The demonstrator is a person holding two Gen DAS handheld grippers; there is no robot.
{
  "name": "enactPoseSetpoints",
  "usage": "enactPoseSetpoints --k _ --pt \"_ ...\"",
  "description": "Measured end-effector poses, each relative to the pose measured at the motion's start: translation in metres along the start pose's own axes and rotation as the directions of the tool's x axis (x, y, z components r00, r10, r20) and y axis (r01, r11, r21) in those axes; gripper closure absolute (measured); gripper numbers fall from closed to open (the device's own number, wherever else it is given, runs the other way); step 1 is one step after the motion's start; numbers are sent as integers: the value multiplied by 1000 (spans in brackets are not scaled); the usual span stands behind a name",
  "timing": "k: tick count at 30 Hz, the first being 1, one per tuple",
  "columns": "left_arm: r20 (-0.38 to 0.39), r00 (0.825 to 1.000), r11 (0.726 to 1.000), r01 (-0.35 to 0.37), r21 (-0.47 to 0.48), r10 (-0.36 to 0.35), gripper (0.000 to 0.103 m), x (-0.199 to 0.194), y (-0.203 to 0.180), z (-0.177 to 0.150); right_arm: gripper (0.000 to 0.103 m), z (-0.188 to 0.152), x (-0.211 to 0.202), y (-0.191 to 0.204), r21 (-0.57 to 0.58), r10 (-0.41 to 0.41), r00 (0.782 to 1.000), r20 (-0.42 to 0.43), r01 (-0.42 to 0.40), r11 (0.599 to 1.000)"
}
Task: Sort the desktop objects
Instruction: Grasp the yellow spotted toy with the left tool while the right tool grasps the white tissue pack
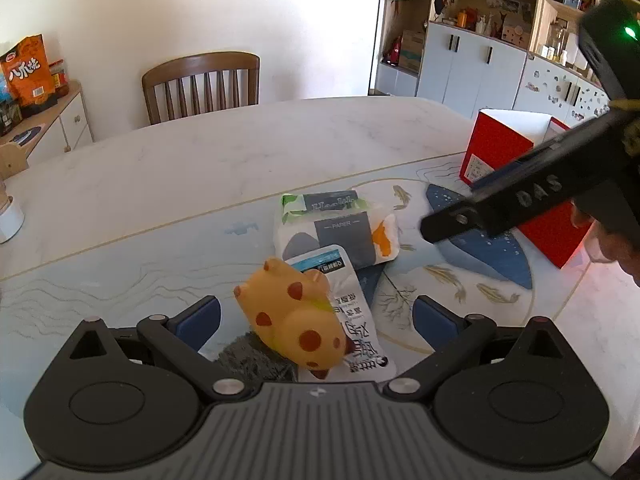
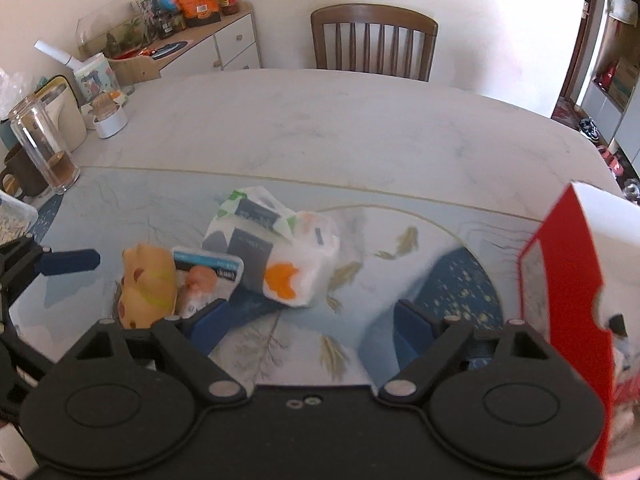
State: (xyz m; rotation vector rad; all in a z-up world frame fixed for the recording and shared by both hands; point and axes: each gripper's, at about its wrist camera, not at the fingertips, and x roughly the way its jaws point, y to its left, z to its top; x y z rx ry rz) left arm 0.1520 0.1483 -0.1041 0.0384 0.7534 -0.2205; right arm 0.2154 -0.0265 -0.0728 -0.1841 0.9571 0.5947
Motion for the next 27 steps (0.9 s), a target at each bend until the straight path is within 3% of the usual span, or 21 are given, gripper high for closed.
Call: enactPoseSetpoints --k 15,21,23,27 --pt "-42 999 1000 20 -9 -20 5 27 12 -1 28 31 54 -4 46 -17 998 -53 19 999" --pt "-60 998 1000 16 -5 -17 21 34 13 -3 41 32 66 -5 72 15 997 -78 -9 997" --pt "-70 997 1000 11 -5 -12 33 37 13 -4 43 32 69 -3 65 18 996 -87 -12 998" --pt "-77 997 1000 10 -11 -10 39 39 14 -5 51 32 72 -1 60 25 995 -93 -19 998"
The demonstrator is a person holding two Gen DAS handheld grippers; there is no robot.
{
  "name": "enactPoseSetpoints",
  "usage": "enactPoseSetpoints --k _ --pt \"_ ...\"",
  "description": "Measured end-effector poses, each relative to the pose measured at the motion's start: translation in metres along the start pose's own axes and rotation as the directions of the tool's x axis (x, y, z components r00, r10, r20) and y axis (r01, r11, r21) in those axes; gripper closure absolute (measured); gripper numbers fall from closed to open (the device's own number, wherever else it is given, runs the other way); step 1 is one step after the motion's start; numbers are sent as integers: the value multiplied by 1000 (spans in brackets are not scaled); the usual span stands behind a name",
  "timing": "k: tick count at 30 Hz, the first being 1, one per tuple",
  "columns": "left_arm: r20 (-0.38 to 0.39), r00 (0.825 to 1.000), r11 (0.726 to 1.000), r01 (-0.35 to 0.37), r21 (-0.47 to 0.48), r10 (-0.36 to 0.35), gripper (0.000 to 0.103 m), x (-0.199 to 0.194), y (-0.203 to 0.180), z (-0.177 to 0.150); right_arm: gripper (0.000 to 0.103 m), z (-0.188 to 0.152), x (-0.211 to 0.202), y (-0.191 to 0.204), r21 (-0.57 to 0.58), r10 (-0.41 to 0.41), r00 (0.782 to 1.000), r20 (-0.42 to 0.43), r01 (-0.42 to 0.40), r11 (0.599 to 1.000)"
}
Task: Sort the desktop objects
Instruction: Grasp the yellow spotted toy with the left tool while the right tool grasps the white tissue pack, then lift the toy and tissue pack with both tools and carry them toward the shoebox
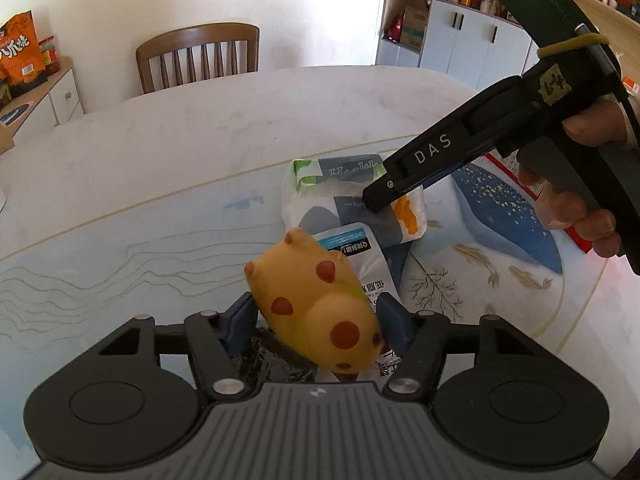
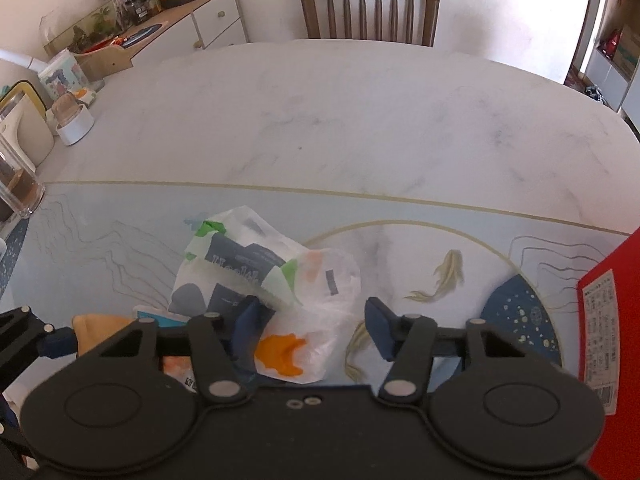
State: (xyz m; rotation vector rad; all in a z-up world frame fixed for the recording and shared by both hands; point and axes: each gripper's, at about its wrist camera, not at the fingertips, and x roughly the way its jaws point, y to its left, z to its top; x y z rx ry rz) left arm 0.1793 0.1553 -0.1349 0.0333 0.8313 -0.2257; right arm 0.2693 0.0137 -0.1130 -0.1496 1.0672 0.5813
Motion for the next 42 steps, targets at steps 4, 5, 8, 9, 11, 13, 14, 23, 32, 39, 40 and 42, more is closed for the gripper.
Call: enactPoseSetpoints --k 4,5,8,9,11,13,14,23,32,39,40,42 --pt "3 1000 1000 -4 -4 4 42 -1 0 1 59 -1 1 2 -13 7 1000 1 -7 1000" --pt "4 1000 1000 -5 -5 5 43 -1 1 1 61 -1 1 3 -19 4 1000 3 -4 1000" --pt "5 1000 1000 -5 -10 5 44 -2 1 2 66 -1 0 4 -32 2 1000 7 -2 999" --pt "6 1000 1000 -4 -13 4 44 -2 1 2 69 0 0 4 -31 1 1000 9 -1 1000" --pt "7 1000 1000 -3 -16 3 46 -3 2 3 78 0 -3 4 -33 -1 1000 23 2 999" --pt "11 1000 1000 -7 -14 7 46 -3 1 4 86 0 -6 5 -34 -2 1000 31 4 999" --pt "12 1000 1000 -5 -14 5 47 -3 1 5 90 0 -7 4 -35 -4 999 32 5 999" --pt "30 999 1000 -12 8 12 48 -12 -6 11 98 -5 -25 -5 -12 -38 997 68 38 999" --pt "51 999 999 -16 30 14 48 -24 -18 19 99 -19 -56 -15 6 -36 994 102 36 999" --pt "69 997 999 -21 45 18 48 -37 -29 24 99 -33 -81 -27 48 -32 992 120 27 998" --pt "68 998 999 -21 46 17 48 -38 -31 24 99 -35 -85 -28 50 -30 992 119 24 998" --pt "67 998 999 -19 50 15 48 -42 -36 26 99 -39 -92 -30 54 -31 992 120 25 998"
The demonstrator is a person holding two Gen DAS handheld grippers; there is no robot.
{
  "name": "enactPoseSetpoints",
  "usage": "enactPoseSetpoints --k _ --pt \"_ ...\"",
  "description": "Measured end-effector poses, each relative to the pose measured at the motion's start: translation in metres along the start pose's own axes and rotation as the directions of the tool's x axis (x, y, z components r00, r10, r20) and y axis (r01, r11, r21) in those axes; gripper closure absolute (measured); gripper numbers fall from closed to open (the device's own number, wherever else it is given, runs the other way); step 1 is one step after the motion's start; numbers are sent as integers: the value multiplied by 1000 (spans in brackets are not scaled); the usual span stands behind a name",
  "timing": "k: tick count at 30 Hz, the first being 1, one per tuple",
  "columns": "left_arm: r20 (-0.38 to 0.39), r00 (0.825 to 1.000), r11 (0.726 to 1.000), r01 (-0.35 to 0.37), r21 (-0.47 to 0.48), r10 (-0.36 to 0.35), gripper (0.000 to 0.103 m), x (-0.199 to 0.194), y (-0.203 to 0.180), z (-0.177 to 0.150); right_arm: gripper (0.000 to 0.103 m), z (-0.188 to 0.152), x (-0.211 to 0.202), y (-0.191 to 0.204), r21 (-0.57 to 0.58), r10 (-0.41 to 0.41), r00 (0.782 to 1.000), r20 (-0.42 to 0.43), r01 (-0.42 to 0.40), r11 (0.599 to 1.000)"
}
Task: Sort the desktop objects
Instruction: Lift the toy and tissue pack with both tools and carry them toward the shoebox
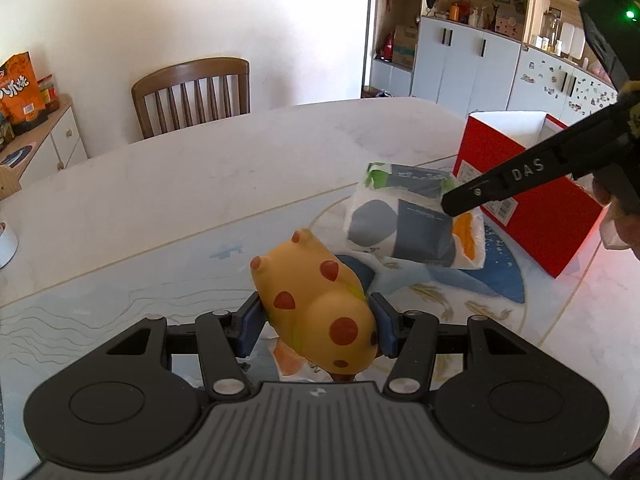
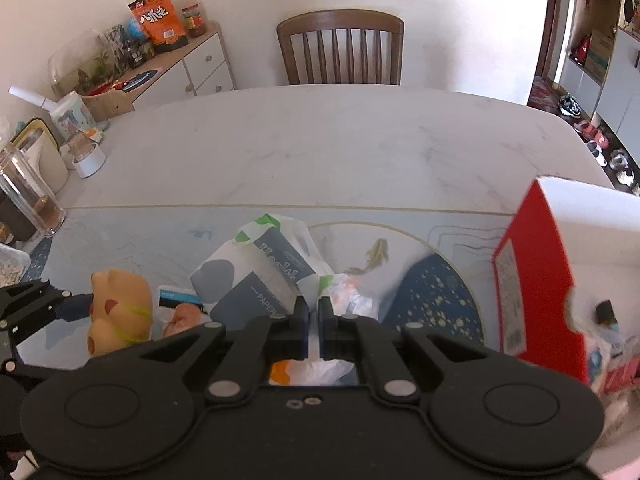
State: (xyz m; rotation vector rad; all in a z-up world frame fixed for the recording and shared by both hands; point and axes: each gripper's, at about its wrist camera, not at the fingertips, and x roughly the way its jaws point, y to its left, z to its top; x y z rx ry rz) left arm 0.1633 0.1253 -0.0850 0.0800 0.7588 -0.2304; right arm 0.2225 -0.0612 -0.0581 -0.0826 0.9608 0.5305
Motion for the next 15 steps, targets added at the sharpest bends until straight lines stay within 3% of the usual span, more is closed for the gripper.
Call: enactPoseSetpoints --k 15 --pt "24 998 998 57 37 -58 48 -25 -56 26 99 -20 -62 -40 46 22 1000 22 -23 999"
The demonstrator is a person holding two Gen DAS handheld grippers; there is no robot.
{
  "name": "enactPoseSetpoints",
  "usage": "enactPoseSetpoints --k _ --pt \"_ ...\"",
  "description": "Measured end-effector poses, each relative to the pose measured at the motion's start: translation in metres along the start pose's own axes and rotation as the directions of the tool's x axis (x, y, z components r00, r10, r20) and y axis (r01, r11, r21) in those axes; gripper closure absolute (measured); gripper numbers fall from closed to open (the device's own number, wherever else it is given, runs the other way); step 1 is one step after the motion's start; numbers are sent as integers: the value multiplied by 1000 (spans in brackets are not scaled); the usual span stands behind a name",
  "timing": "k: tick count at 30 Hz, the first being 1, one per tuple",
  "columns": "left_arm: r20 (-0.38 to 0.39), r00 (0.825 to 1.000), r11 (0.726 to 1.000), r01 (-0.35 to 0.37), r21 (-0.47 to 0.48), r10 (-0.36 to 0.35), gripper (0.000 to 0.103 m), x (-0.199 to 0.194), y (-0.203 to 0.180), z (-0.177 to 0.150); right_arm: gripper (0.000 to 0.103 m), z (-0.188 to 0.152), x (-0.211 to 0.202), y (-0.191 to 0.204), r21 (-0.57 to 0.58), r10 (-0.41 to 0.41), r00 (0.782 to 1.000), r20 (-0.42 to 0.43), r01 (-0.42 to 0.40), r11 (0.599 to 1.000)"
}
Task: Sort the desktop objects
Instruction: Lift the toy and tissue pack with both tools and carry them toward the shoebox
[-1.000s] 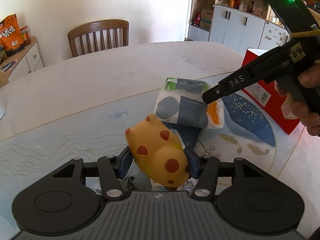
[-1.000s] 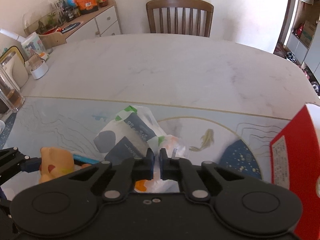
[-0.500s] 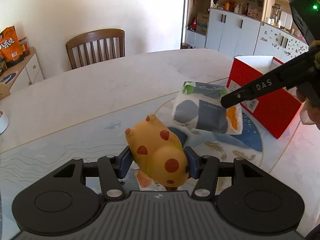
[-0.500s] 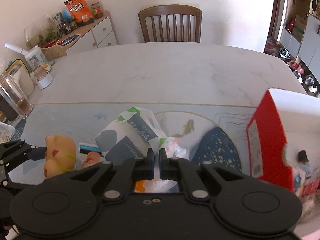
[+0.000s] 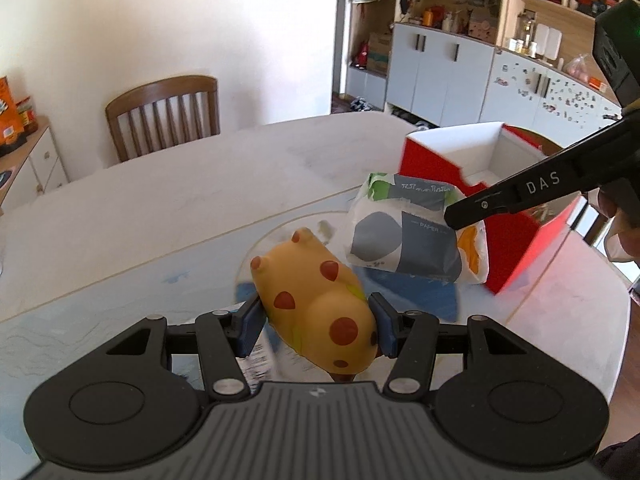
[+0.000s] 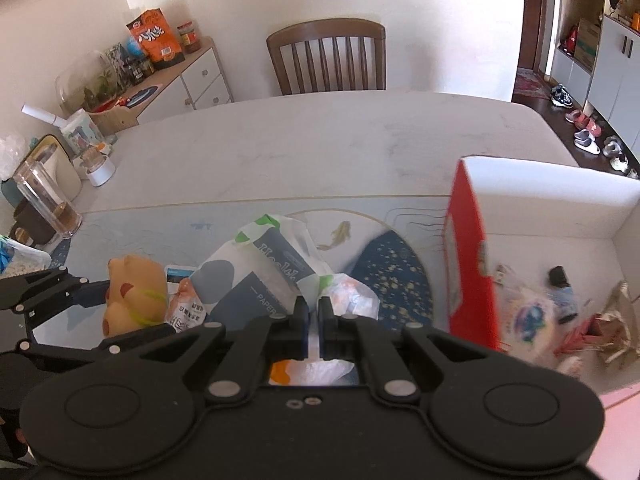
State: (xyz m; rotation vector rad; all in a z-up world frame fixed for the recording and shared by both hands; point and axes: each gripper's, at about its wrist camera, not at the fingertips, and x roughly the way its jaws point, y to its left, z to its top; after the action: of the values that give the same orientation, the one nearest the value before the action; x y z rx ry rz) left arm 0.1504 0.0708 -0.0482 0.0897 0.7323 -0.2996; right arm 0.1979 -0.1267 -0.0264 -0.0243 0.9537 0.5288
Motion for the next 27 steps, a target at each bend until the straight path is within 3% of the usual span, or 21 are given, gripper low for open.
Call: enactPoseSetpoints --k 14,27 --pt "32 999 997 21 73 -23 48 11 -76 34 99 -6 -56 -66 33 -28 997 75 25 999" --pt "46 998 988 38 153 -46 48 35 -149 68 99 -8 -78 -145 74 -74 990 118 65 995"
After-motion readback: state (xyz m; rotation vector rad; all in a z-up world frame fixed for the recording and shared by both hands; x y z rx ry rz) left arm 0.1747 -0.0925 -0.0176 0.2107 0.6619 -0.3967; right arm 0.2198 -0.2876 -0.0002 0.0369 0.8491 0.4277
